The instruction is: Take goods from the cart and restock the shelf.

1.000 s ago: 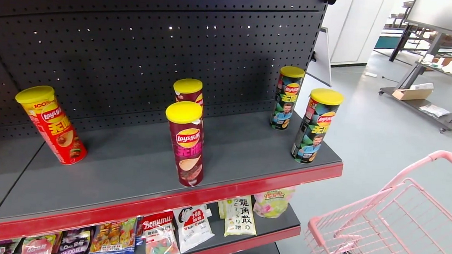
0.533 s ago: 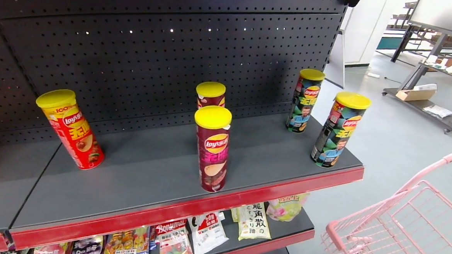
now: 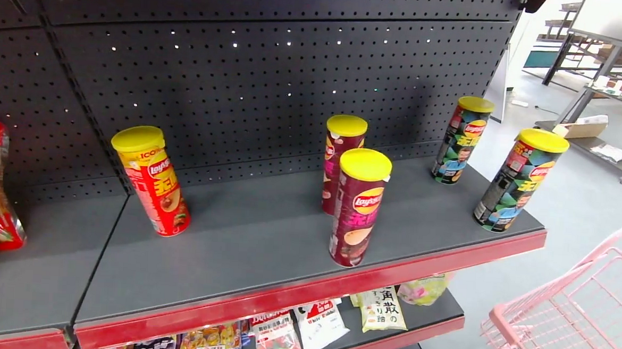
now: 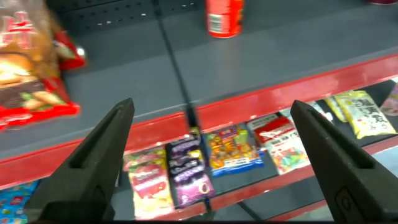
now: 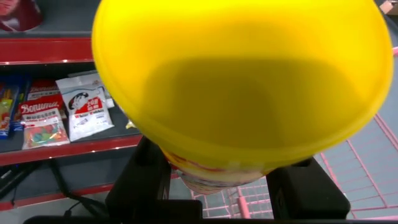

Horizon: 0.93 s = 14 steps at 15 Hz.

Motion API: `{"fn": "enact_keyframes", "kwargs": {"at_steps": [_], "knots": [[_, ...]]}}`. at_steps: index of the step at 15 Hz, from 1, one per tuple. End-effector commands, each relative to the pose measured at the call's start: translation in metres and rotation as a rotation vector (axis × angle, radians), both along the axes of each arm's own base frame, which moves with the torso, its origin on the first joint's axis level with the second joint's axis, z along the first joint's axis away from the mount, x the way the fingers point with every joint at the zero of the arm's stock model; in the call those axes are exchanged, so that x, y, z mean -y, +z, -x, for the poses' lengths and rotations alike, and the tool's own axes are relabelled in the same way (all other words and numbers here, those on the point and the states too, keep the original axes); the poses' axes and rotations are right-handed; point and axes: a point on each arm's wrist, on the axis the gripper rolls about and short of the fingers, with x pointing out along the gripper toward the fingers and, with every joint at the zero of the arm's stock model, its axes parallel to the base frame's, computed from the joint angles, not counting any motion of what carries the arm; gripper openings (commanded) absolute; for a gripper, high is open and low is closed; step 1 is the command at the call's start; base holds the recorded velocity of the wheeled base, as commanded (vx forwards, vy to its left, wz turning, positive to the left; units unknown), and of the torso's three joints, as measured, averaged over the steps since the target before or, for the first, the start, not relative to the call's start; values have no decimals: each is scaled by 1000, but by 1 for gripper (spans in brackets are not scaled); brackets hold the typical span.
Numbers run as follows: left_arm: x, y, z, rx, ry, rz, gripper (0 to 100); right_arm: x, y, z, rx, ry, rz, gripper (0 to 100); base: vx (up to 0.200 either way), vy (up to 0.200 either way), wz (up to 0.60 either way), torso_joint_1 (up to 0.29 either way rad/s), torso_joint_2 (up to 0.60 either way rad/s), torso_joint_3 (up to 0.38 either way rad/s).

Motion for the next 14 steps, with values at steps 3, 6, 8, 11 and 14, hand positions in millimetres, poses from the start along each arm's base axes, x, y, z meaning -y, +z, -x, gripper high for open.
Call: {"fn": "enact_keyframes", "kwargs": {"at_steps": [3, 6, 8, 11, 14], "knots": [[0, 0, 0, 1, 0, 0, 100, 0, -1, -1, -5, 2, 1, 0, 0, 200, 0, 2, 1, 1], [0, 0, 0, 1, 2, -1, 100, 0, -1, 0, -4, 2, 1, 0, 0, 67, 0, -1, 1, 1], [0, 0, 0, 1, 0, 0, 100, 0, -1, 0, -5, 2, 1, 0, 0, 0, 0, 0, 0, 0], [0, 0, 0, 1, 2, 0, 100, 0, -3, -1, -10, 3, 3, 0, 0, 0, 0, 0, 0, 0], [0, 0, 0, 1, 2, 0, 100, 0, -4, 0, -10, 4, 13, 0, -200, 0, 0, 6, 2, 4]]}}
